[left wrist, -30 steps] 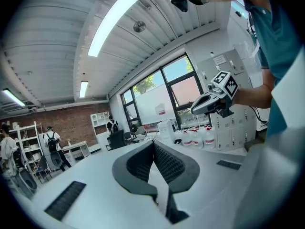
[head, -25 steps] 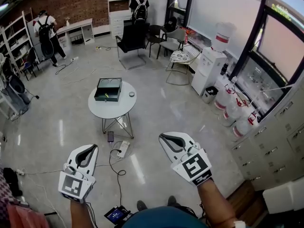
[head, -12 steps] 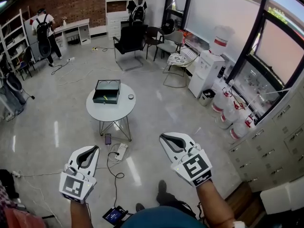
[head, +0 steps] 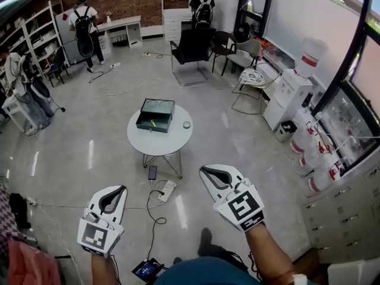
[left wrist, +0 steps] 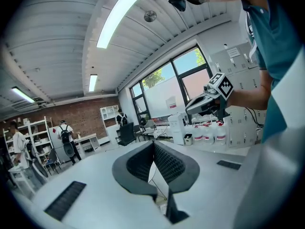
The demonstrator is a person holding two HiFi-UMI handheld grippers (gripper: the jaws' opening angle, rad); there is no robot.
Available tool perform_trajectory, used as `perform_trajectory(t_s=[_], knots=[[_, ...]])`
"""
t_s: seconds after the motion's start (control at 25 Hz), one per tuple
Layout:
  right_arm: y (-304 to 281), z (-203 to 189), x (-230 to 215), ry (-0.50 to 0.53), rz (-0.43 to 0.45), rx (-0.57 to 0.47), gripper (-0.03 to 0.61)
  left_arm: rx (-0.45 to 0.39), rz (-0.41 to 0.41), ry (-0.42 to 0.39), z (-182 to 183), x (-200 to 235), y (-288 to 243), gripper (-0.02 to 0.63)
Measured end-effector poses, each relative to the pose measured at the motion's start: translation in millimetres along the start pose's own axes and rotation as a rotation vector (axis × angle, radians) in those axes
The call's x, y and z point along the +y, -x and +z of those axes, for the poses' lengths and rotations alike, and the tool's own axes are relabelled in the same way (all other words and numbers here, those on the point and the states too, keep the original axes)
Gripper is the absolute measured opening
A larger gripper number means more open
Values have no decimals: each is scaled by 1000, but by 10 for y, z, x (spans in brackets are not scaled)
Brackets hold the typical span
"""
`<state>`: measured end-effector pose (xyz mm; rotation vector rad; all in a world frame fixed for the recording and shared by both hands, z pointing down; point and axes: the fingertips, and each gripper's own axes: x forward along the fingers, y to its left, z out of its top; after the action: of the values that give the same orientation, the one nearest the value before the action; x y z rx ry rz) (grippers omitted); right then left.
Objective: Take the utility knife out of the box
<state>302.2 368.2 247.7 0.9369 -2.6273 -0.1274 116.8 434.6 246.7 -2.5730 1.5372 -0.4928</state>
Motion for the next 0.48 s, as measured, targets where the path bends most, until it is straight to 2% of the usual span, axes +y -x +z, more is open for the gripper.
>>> perform_trajectory(t_s=[0.24,0.48], knots=[[-491,-29,-557,17,86,-17,38,34,64,24,14,135,-567,18],[-731,-41,-1041,14,155,-41,38,73,121,38,135,142,-991,18]])
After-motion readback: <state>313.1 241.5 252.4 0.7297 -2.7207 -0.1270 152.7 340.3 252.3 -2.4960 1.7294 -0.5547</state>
